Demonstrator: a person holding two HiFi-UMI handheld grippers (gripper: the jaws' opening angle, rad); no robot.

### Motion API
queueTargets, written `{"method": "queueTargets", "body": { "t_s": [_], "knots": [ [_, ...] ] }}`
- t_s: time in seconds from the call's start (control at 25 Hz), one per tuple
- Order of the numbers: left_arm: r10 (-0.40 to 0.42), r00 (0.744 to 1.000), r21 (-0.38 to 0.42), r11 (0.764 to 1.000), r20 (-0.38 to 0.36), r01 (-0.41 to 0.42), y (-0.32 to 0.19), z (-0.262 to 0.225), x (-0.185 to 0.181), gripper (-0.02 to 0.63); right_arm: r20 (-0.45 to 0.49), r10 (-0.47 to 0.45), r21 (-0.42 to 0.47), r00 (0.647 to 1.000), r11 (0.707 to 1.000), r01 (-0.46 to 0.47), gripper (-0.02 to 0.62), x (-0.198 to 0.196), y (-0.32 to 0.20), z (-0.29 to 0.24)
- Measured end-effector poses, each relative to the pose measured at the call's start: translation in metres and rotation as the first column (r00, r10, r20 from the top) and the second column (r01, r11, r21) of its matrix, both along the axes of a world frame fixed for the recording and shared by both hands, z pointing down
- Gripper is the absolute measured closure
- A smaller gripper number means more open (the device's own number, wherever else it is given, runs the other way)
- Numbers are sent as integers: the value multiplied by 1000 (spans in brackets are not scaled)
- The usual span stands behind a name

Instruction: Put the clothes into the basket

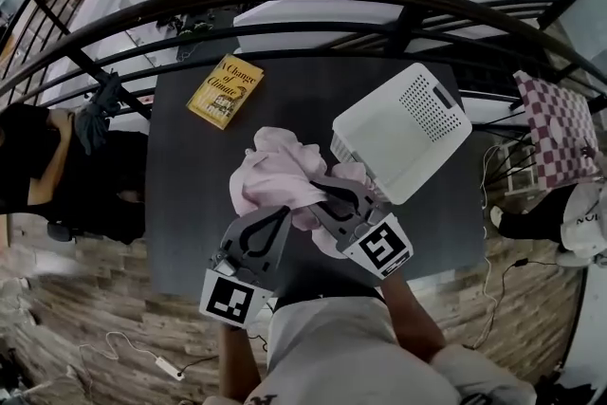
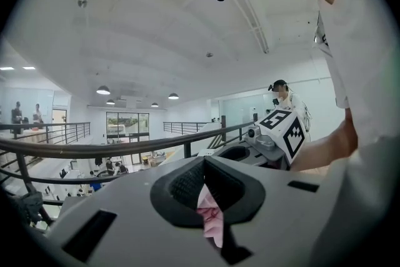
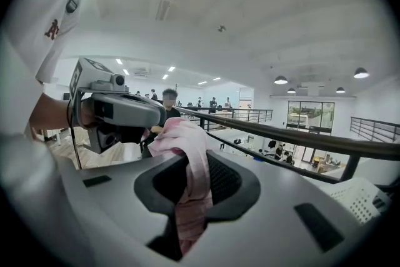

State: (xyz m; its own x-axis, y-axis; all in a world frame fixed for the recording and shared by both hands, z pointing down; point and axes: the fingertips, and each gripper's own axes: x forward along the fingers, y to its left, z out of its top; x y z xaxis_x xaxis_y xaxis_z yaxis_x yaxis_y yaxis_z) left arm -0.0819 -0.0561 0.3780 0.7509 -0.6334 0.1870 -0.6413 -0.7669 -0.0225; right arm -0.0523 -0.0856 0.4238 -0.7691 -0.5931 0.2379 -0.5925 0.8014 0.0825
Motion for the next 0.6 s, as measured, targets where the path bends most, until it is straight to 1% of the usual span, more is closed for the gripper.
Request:
{"method": "queueTargets", "body": {
  "t_s": [0.24, 0.36, 0.48, 0.6],
  "knots": [
    [28, 999, 48, 998, 16, -29, 1, -20, 5, 603, 32, 23, 39, 999, 999, -24, 518, 6, -1, -32],
    [35, 999, 58, 998, 7, -36, 1, -30, 9, 603, 59, 40, 63, 997, 997, -44, 518, 13, -2, -47],
    [64, 997, 86, 994, 35, -67, -1, -39, 14, 603, 88, 61, 87, 994, 994, -69, 518, 19, -5, -63],
    [90, 994, 105, 990, 54, -96, -2, -45, 20, 603, 97, 77, 113, 992, 990, -87, 519, 26, -8, -76]
  ]
}}
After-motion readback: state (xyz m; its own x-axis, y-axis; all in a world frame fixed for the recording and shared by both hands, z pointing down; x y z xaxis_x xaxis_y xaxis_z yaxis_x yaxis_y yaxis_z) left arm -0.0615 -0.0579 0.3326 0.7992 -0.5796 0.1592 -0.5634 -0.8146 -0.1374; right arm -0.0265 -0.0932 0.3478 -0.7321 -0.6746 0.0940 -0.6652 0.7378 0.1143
